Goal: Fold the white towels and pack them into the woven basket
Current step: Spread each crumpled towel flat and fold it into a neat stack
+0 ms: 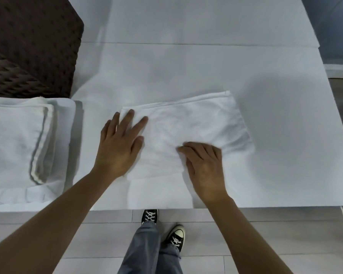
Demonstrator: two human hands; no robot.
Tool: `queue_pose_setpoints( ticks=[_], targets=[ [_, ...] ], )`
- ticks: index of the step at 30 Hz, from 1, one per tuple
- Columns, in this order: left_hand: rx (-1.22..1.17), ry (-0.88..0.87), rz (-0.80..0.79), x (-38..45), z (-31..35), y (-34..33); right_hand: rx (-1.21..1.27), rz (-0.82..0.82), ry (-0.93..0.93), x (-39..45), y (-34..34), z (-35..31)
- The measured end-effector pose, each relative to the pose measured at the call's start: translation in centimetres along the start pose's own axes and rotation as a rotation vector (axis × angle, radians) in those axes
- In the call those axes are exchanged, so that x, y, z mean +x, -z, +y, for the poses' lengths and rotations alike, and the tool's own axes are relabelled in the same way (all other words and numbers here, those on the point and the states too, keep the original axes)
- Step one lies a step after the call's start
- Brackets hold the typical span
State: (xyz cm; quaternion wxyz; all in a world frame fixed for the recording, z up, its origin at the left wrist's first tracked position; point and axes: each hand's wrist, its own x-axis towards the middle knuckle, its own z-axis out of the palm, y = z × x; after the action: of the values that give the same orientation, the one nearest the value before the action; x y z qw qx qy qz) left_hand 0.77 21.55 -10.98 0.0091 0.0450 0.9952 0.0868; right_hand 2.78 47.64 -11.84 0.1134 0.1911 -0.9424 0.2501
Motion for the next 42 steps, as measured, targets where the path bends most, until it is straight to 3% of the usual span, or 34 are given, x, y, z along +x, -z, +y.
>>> queue_pose_setpoints(
  ticks=[5,10,14,19,28,31,34,39,42],
  targets=[
    [0.051,-0.001,0.060,-5.1,1.4,1.6,-0.065,-0.039,-0.020,1.6,1.1,1.5],
    [0.007,0.071,0.013,-9.3,3.6,2.0,-0.085,-0.030,0.057,-0.5,2.8,1.8],
    [0.024,0.102,0.021,-11.4,4.3,1.7,0.028,-0.160,0.106,-5.7,3.3,0.5],
    [0.007,0.100,-0.027,-13.3,4.9,1.4,-0.039,-0.304,0.112,-8.2,3.6,0.2],
    [-0.044,-0.140,-0.104,-15.9,2.1,0.9,-0.014,-0.140,0.141,-9.5,3.0,-0.4],
    [-0.100,-0.184,0.010,-16.6,2.0,1.7,0.075,-0.134,0.102,-9.9,3.8,-0.6],
    [-0.265,-0.088,0.094,-16.4,3.2,3.1,0.175,-0.131,0.032,-9.7,4.3,-0.7],
    [-0.880,0.488,0.102,-14.2,6.5,7.5,0.324,-0.049,-0.130,-8.8,5.3,-0.9],
    [-1.068,0.500,0.145,-12.2,7.1,8.7,0.413,-0.071,-0.302,-7.5,6.0,-1.9]
  ],
)
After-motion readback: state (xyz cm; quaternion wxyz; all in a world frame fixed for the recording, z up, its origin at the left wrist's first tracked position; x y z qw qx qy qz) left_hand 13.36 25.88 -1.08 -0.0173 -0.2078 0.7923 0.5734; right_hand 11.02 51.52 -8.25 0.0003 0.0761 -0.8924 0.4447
